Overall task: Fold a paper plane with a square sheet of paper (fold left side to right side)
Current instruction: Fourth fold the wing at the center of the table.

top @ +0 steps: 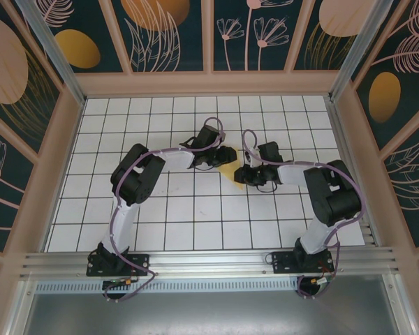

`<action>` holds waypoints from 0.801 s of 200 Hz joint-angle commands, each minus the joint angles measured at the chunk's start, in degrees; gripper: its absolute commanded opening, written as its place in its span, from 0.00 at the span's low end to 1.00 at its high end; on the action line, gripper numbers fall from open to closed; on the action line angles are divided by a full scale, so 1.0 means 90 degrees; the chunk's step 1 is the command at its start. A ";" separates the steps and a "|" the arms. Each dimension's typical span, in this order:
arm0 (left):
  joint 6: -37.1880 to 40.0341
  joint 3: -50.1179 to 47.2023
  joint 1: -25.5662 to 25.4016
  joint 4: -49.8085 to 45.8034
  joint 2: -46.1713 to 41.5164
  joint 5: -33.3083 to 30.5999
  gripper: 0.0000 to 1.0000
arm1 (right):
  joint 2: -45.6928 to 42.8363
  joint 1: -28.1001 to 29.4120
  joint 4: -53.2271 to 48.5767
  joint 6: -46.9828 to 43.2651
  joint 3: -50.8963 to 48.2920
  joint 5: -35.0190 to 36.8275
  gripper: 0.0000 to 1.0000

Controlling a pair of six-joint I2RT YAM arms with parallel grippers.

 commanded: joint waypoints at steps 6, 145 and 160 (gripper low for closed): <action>-0.0050 -0.0234 0.0004 -0.0630 0.0308 -0.0229 0.41 | 0.0122 0.0069 -0.0444 -0.0172 0.0124 0.0308 0.25; -0.0012 -0.0140 0.0007 -0.0744 0.0386 -0.0366 0.41 | 0.0063 0.0257 -0.1571 -0.0124 -0.0132 0.1058 0.10; -0.0010 -0.0146 -0.0001 -0.0739 0.0386 -0.0366 0.40 | -0.0034 0.0285 -0.1676 -0.0100 -0.0212 0.1150 0.10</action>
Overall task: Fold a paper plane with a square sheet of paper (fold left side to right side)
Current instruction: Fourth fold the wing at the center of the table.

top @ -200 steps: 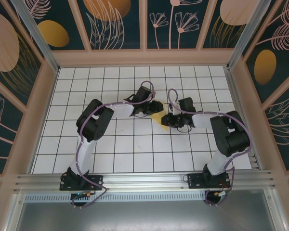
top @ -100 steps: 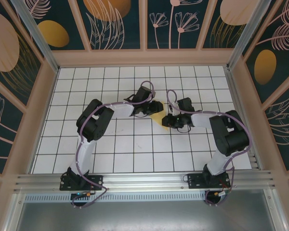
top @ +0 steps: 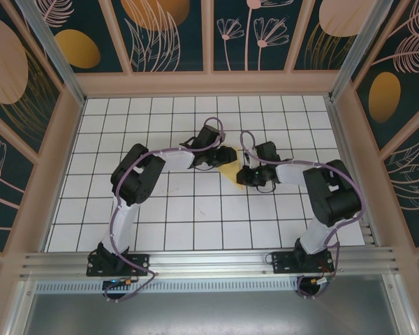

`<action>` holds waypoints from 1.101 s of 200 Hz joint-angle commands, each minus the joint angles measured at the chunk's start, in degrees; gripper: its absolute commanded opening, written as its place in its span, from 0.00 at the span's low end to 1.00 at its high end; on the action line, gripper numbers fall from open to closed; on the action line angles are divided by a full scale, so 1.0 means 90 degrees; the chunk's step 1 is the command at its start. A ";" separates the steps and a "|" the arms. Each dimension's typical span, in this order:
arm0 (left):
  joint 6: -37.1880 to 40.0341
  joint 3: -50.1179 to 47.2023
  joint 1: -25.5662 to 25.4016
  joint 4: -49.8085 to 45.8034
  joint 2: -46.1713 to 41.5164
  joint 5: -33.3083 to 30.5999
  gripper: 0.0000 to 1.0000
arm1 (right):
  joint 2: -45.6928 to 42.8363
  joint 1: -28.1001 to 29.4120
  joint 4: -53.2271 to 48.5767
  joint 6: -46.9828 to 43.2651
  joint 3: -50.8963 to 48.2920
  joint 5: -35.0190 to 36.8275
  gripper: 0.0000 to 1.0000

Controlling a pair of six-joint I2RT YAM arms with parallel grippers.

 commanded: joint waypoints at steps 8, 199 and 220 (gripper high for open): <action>-0.0014 -0.0142 0.0009 -0.0730 0.0386 -0.0337 0.41 | -0.0099 0.0131 -0.1188 0.0051 -0.0379 0.0524 0.10; -0.0022 -0.0142 0.0010 -0.0720 0.0363 -0.0298 0.40 | -0.0439 0.0545 -0.0446 0.0385 0.0293 0.0443 0.15; -0.0020 -0.0142 0.0007 -0.0725 0.0363 -0.0298 0.41 | -0.0369 0.0480 -0.0534 0.0327 0.0357 0.0536 0.15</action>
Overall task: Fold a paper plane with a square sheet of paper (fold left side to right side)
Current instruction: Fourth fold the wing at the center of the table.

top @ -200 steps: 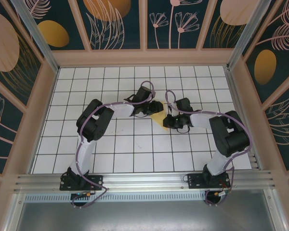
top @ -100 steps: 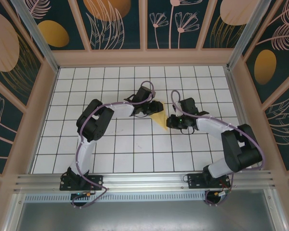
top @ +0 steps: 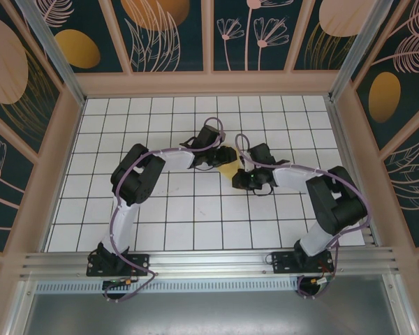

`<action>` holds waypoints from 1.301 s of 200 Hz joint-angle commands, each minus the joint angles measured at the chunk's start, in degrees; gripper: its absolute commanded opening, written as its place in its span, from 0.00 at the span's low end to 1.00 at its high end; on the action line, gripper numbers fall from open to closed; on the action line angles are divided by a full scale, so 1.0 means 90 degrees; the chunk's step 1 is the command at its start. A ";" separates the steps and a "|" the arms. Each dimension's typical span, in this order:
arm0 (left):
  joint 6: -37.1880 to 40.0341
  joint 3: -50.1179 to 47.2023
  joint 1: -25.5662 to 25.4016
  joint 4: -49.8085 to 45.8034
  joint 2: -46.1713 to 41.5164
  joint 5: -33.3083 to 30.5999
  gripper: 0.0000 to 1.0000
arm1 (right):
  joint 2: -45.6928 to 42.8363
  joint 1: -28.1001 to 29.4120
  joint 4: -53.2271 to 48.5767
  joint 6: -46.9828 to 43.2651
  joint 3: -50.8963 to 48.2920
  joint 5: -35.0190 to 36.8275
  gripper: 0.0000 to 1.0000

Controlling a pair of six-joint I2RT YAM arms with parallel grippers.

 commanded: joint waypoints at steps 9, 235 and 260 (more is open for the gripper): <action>-0.0015 -0.0147 0.0006 -0.0718 0.0366 -0.0298 0.40 | 0.0073 -0.0101 0.0006 -0.0030 0.0250 0.0240 0.15; -0.0019 -0.0156 0.0003 -0.0709 0.0385 -0.0305 0.41 | 0.0303 0.0044 -0.0212 -0.0177 0.0415 0.0711 0.16; -0.0010 -0.0156 0.0007 -0.0718 0.0386 -0.0307 0.41 | 0.0349 0.0037 -0.0338 -0.0209 0.0479 0.0877 0.17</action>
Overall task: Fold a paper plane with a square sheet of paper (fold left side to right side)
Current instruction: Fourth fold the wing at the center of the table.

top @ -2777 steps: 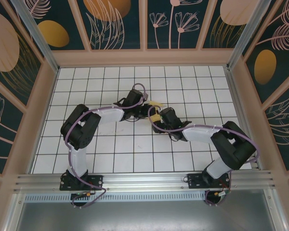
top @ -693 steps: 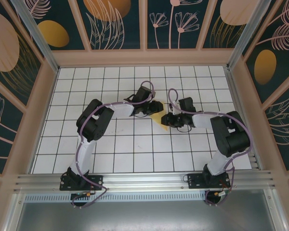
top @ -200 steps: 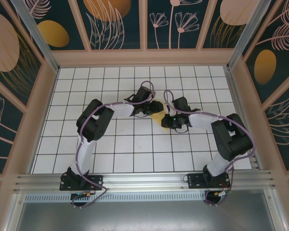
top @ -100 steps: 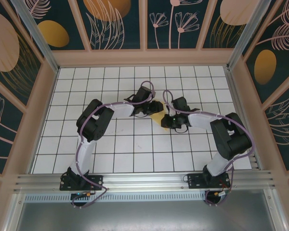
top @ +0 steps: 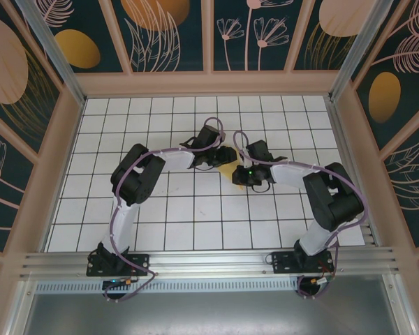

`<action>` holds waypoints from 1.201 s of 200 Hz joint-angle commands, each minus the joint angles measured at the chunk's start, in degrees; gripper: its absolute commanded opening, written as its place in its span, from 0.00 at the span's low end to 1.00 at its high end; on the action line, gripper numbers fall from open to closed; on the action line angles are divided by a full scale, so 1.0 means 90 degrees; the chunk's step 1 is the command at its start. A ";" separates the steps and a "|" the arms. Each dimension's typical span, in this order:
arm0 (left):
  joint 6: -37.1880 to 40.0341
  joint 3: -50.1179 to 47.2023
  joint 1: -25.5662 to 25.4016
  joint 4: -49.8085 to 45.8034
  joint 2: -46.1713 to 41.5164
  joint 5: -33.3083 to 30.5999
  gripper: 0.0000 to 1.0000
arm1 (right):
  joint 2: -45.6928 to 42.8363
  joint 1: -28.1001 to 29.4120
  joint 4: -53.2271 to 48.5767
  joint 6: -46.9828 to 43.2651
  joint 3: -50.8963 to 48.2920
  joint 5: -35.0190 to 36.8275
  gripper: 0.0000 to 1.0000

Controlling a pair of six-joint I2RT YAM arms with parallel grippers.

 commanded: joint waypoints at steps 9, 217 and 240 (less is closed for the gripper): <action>-0.0011 -0.0164 0.0008 -0.0718 0.0385 -0.0308 0.40 | 0.0150 0.0013 -0.0359 -0.0151 0.0232 0.0362 0.17; 0.0024 -0.0054 0.0004 -0.0873 0.0493 -0.0453 0.40 | 0.0146 -0.0737 -0.0172 0.0066 -0.0450 -0.0469 0.16; 0.0038 -0.0035 0.0002 -0.0908 0.0503 -0.0473 0.41 | 0.0136 -0.0860 -0.0221 0.0088 -0.0556 -0.0513 0.16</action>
